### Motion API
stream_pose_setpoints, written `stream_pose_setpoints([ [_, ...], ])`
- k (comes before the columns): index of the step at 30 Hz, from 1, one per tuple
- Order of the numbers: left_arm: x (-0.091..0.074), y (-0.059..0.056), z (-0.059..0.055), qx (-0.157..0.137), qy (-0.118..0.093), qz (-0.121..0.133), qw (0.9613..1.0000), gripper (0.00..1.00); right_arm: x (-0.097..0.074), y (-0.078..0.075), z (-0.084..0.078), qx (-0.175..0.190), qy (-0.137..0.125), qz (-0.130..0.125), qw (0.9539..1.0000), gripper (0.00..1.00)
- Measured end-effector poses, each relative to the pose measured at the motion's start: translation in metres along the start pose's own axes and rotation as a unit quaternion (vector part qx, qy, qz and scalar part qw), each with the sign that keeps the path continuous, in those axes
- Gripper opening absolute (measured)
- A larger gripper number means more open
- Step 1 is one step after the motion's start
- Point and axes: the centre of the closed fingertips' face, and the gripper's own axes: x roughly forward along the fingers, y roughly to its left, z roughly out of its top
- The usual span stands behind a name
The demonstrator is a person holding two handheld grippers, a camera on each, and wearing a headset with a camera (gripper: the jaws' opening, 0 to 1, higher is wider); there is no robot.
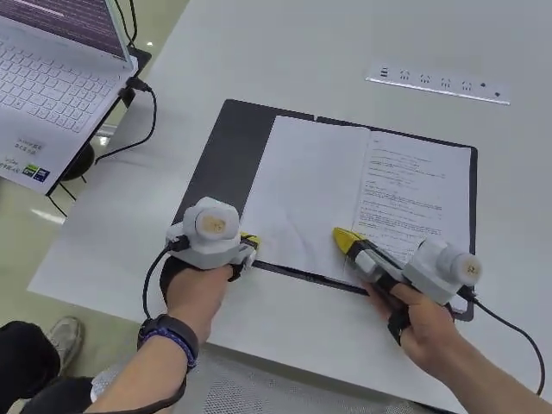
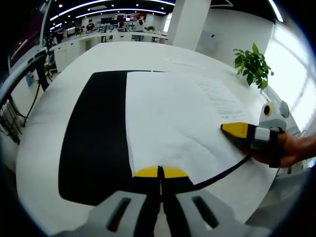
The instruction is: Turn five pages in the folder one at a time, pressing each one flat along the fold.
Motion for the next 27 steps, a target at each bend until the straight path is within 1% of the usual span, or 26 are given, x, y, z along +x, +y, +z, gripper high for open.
stream_pose_setpoints([
  [2,0.000,0.000,0.000,0.001,0.001,-0.001,1.0000,0.00,-0.002,0.003,-0.004,0.000,0.003,0.003,1.0000,0.00],
  [9,0.000,0.000,0.000,0.001,0.002,-0.002,1.0000,0.00,-0.005,0.009,-0.011,-0.005,0.017,0.009,0.9998,0.00],
  [13,-0.001,0.000,-0.001,0.000,0.001,-0.002,1.0000,0.00,-0.009,0.014,-0.019,-0.007,0.028,0.016,0.9994,0.00],
  [17,-0.001,0.000,-0.001,0.001,0.000,-0.002,1.0000,0.00,-0.012,0.016,-0.024,-0.007,0.035,0.017,0.9992,0.00],
  [21,-0.001,0.000,-0.001,0.001,0.000,-0.001,1.0000,0.00,-0.014,0.018,-0.026,0.001,0.031,0.016,0.9994,0.00],
  [27,-0.001,0.000,-0.001,0.002,0.000,-0.001,1.0000,0.00,-0.016,0.020,-0.030,0.001,0.040,0.019,0.9990,0.00],
])
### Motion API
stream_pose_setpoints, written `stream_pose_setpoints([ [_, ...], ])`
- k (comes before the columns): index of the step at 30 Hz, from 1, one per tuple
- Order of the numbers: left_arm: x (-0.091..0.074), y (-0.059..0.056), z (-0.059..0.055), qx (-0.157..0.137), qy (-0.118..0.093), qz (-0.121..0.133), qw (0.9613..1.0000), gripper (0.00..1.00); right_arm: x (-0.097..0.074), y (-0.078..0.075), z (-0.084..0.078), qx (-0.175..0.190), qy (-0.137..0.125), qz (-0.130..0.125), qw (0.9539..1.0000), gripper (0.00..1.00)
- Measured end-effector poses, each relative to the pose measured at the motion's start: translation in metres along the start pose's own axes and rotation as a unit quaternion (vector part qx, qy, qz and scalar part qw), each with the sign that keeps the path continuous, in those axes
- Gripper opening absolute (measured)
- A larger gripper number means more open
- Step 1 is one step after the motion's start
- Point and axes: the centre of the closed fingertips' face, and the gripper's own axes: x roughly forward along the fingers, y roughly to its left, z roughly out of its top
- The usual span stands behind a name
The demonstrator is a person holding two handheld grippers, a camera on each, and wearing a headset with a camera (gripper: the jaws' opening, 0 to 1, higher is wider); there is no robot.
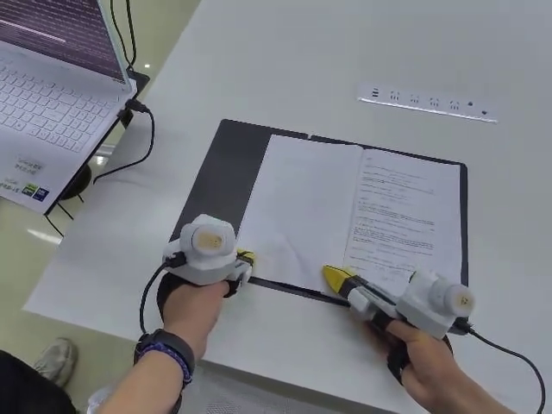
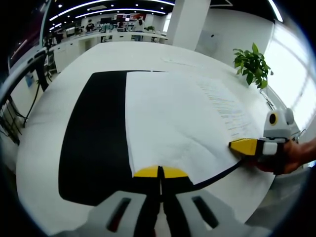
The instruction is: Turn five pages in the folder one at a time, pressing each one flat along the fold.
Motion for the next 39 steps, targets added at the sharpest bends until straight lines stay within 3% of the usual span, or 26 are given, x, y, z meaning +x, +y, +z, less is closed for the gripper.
stream_pose_setpoints([
  [12,0.000,0.000,0.000,0.021,0.007,0.001,0.9998,0.00,-0.002,-0.003,-0.001,0.036,-0.006,-0.023,0.9991,0.00],
  [15,0.000,-0.001,-0.001,0.028,0.005,0.000,0.9996,0.00,-0.003,-0.002,0.001,0.061,-0.017,-0.026,0.9976,0.00],
  [19,-0.001,0.000,-0.001,0.019,0.002,-0.005,0.9998,0.00,-0.007,-0.001,0.002,0.065,-0.019,-0.034,0.9971,0.00],
  [22,-0.002,-0.001,-0.001,0.031,0.003,-0.014,0.9994,0.00,-0.013,-0.002,0.007,0.060,-0.025,-0.044,0.9969,0.00],
  [25,-0.003,-0.003,-0.001,0.024,0.009,-0.029,0.9993,0.00,-0.022,-0.006,0.016,0.039,-0.035,-0.059,0.9969,0.02],
  [29,-0.005,-0.009,-0.001,0.018,0.020,-0.046,0.9986,0.08,-0.034,-0.006,0.028,0.020,-0.044,-0.064,0.9968,0.07],
  [33,-0.011,-0.010,0.003,0.036,0.020,-0.051,0.9978,0.17,-0.047,-0.005,0.038,-0.036,-0.027,-0.076,0.9961,0.16],
  [39,-0.029,-0.010,0.019,0.063,0.012,-0.058,0.9963,0.29,-0.066,-0.010,0.044,-0.067,-0.003,-0.096,0.9931,0.29],
])
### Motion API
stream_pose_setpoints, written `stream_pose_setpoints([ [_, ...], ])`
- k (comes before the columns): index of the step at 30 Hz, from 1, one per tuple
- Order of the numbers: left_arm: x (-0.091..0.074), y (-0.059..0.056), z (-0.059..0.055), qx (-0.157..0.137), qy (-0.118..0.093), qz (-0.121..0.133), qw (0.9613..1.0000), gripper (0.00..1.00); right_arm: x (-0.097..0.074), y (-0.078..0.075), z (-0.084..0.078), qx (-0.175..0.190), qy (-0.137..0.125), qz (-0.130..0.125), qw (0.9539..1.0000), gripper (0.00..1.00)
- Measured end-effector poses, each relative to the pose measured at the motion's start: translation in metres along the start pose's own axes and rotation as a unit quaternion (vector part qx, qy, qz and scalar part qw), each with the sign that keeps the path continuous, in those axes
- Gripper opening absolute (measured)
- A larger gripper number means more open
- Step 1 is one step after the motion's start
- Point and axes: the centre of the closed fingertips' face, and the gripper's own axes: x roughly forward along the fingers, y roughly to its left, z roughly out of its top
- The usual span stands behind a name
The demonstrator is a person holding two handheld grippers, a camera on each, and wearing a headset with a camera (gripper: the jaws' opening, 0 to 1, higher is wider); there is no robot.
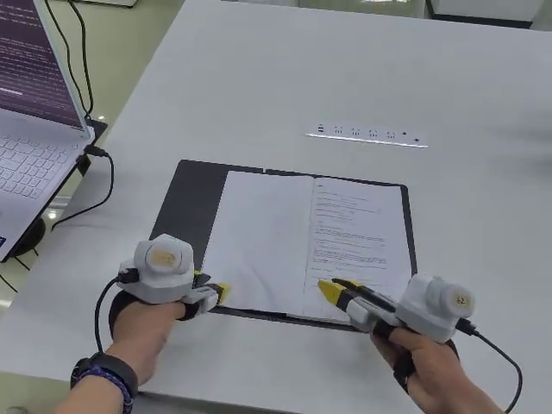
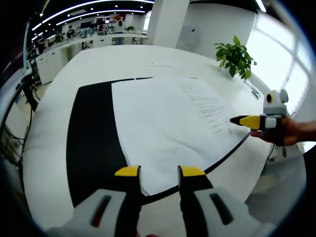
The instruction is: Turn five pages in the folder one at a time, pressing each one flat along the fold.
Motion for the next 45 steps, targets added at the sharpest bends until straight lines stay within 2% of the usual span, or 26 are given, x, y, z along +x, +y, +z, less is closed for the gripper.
stream_pose_setpoints([
  [2,-0.007,0.001,0.008,0.003,-0.013,-0.001,0.9999,0.32,-0.007,-0.003,0.005,-0.010,-0.004,-0.007,0.9999,0.35],
  [6,-0.019,0.002,0.018,0.021,-0.026,-0.001,0.9994,0.35,-0.021,-0.005,0.018,-0.041,-0.012,-0.017,0.9989,0.37],
  [12,-0.037,0.001,0.021,0.045,-0.034,-0.007,0.9984,0.39,-0.042,-0.006,0.031,-0.077,-0.016,-0.027,0.9966,0.44],
  [17,-0.046,-0.002,0.019,0.066,-0.035,-0.014,0.9971,0.42,-0.058,-0.008,0.036,-0.089,-0.023,-0.038,0.9951,0.47],
  [22,-0.056,-0.003,0.016,0.075,-0.037,-0.016,0.9964,0.46,-0.075,-0.013,0.030,-0.089,-0.023,-0.050,0.9945,0.53],
  [26,-0.066,-0.005,0.015,0.079,-0.046,-0.017,0.9956,0.49,-0.089,-0.012,0.021,-0.109,-0.009,-0.061,0.9922,0.56],
  [30,-0.070,-0.010,0.007,0.084,-0.047,-0.023,0.9951,0.53,-0.099,-0.013,0.013,-0.110,-0.006,-0.071,0.9914,0.61],
  [34,-0.075,-0.015,0.001,0.071,-0.054,-0.029,0.9956,0.56,-0.106,-0.011,0.006,-0.125,0.008,-0.080,0.9888,0.64],
  [40,-0.072,-0.017,-0.011,0.059,-0.049,-0.026,0.9967,0.59,-0.114,-0.010,0.001,-0.121,0.004,-0.087,0.9888,0.66],
  [45,-0.070,-0.027,-0.010,0.062,-0.048,-0.031,0.9965,0.60,-0.119,-0.013,0.001,-0.113,-0.001,-0.094,0.9891,0.66],
])
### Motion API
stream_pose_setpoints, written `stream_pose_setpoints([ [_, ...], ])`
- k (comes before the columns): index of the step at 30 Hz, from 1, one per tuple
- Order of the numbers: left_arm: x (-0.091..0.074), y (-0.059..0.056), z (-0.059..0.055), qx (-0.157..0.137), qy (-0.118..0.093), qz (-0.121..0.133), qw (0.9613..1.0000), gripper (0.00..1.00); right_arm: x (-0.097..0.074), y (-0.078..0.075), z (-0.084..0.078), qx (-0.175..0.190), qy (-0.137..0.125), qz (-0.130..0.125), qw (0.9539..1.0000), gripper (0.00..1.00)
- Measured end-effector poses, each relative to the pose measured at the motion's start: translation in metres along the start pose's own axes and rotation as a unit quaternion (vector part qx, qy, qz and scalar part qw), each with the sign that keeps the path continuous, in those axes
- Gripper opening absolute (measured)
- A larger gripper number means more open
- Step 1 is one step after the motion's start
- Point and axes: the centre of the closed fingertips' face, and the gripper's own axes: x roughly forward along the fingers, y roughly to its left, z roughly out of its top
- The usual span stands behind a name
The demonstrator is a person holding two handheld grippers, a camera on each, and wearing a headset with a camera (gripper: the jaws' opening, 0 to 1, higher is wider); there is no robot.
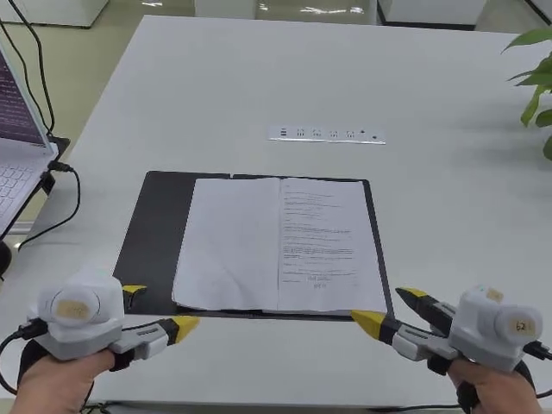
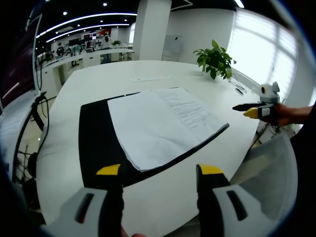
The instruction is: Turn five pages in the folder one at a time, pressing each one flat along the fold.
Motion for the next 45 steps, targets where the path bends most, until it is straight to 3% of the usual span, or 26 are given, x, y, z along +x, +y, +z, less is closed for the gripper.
stream_pose_setpoints([
  [14,0.018,-0.026,0.020,0.014,0.003,-0.023,0.9996,0.59,-0.010,-0.004,-0.013,0.025,-0.001,-0.012,0.9996,0.67],
  [17,0.026,-0.034,0.024,0.014,0.006,-0.034,0.9993,0.59,-0.011,-0.004,-0.015,0.028,-0.001,-0.013,0.9995,0.68],
  [23,0.047,-0.056,0.038,0.042,0.015,-0.064,0.9969,0.59,-0.013,-0.006,-0.018,0.035,0.001,-0.018,0.9992,0.68],
  [29,0.070,-0.081,0.060,0.067,0.017,-0.100,0.9926,0.59,-0.015,-0.009,-0.019,0.043,0.002,-0.020,0.9989,0.68],
  [35,0.094,-0.105,0.079,0.104,0.024,-0.133,0.9853,0.58,-0.014,-0.011,-0.017,0.052,0.003,-0.018,0.9985,0.67],
  [41,0.117,-0.131,0.090,0.135,0.031,-0.161,0.9772,0.58,-0.011,-0.011,-0.018,0.057,0.004,-0.013,0.9983,0.66],
  [45,0.133,-0.148,0.092,0.136,0.032,-0.170,0.9754,0.59,-0.011,-0.011,-0.019,0.061,0.007,-0.009,0.9981,0.66],
])
